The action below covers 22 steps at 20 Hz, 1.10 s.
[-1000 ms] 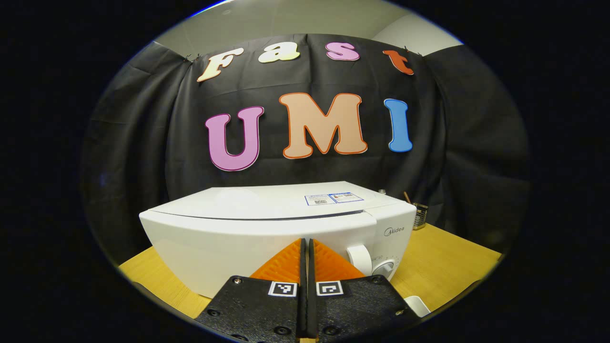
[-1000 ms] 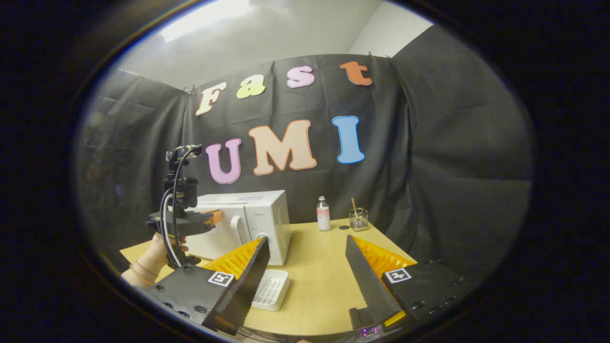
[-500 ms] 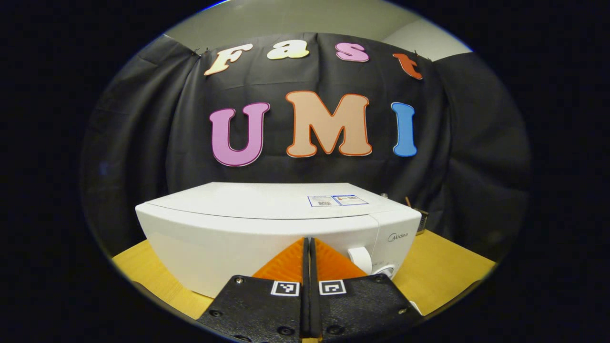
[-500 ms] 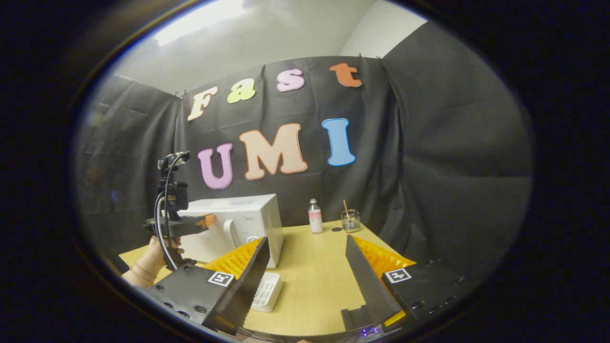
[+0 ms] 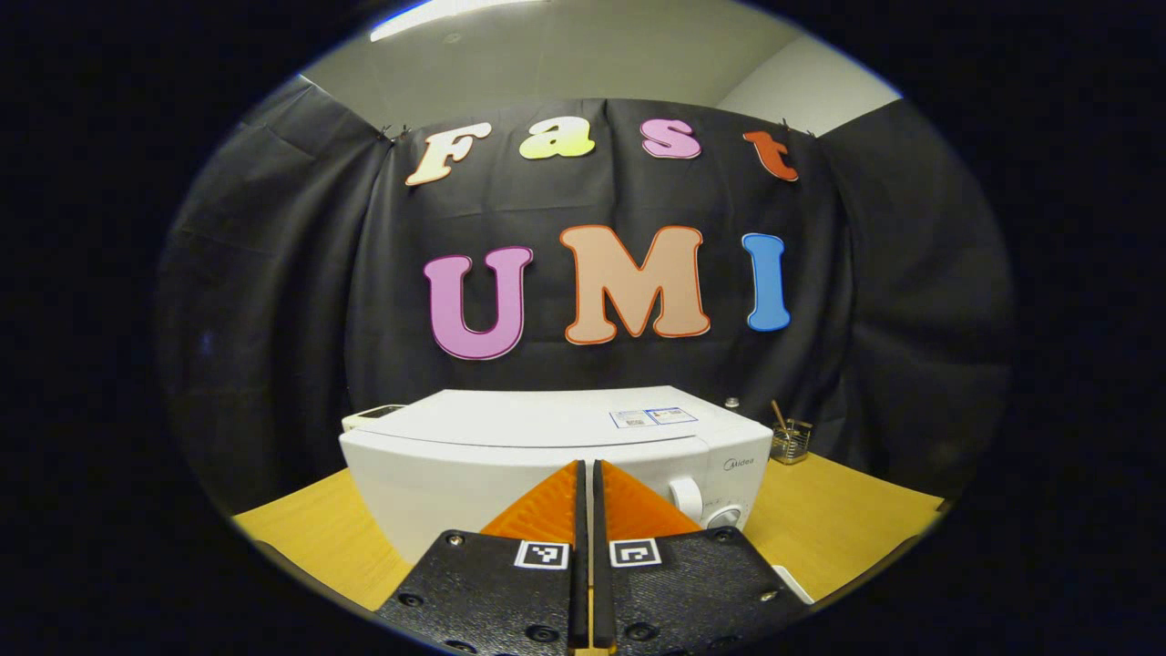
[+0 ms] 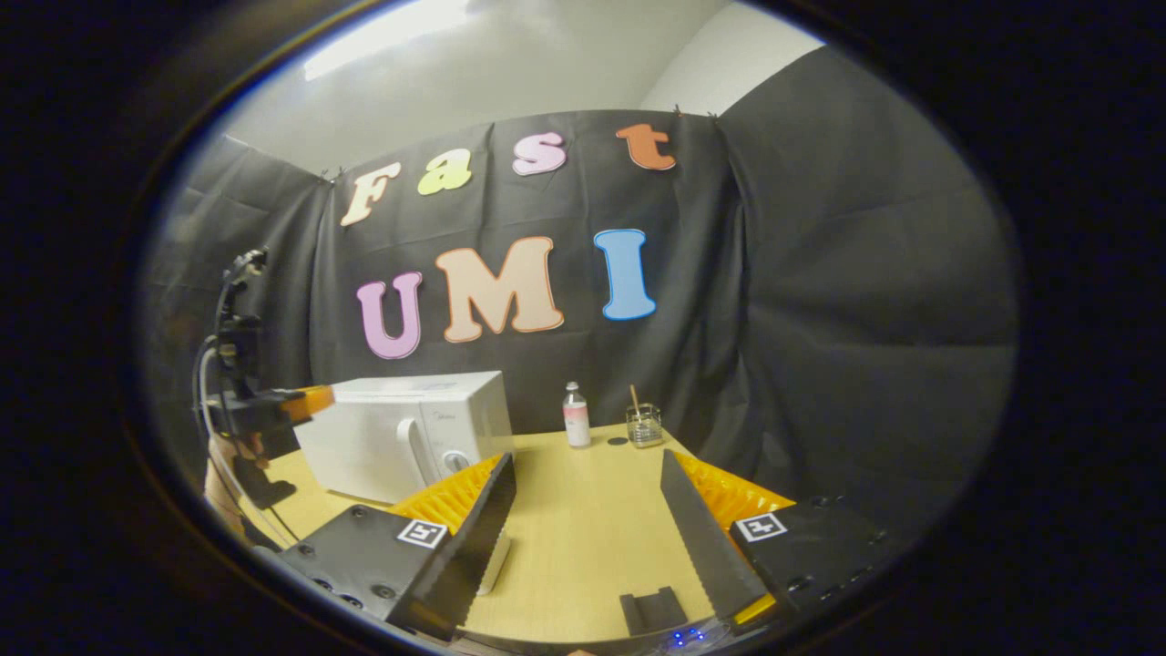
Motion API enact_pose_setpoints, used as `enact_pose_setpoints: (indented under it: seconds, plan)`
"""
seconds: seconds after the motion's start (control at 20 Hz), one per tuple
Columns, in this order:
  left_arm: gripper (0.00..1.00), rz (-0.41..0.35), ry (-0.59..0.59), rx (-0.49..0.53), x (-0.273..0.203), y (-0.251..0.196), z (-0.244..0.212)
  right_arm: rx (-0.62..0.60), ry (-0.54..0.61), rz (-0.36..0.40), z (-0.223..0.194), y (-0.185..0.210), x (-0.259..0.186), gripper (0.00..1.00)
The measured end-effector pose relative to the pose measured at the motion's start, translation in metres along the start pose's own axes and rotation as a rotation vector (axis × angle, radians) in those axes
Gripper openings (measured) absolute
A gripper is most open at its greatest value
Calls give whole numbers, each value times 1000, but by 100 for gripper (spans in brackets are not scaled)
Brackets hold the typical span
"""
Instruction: Open the microwave oven with the left hand, put the food in, and close the microwave oven.
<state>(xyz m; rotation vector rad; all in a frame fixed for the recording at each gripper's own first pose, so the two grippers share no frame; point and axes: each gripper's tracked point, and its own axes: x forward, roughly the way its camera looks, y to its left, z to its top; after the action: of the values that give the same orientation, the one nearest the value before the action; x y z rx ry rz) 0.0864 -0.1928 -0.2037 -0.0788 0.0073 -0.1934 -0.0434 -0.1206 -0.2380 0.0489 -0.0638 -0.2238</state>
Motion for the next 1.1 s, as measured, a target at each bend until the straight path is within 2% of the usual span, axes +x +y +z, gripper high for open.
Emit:
enact_pose_setpoints:
  seconds: [0.2,0.35,0.6,0.7,0.8,0.9,1.05,1.1]
  plan:
    - [2,47,-64,6,-45,30,31,6,-6,35,2,13,-3,92]
    - [5,63,-75,61,-72,47,36,6,-14,49,4,22,-4,92]
    - [5,74,-73,88,-110,65,32,-4,-28,66,7,34,-6,92]
    - [13,77,-65,88,-124,72,25,-13,-27,70,6,39,-6,92]
    - [24,75,-63,59,-135,78,18,-28,-17,78,1,46,-6,92]
    - [45,87,-51,56,-142,88,9,-39,-8,85,-2,51,-6,92]
    - [100,112,-52,61,-154,107,3,-44,-18,70,2,51,-3,92]
    - [98,118,-56,51,-157,111,2,-44,-23,68,2,53,-3,92]
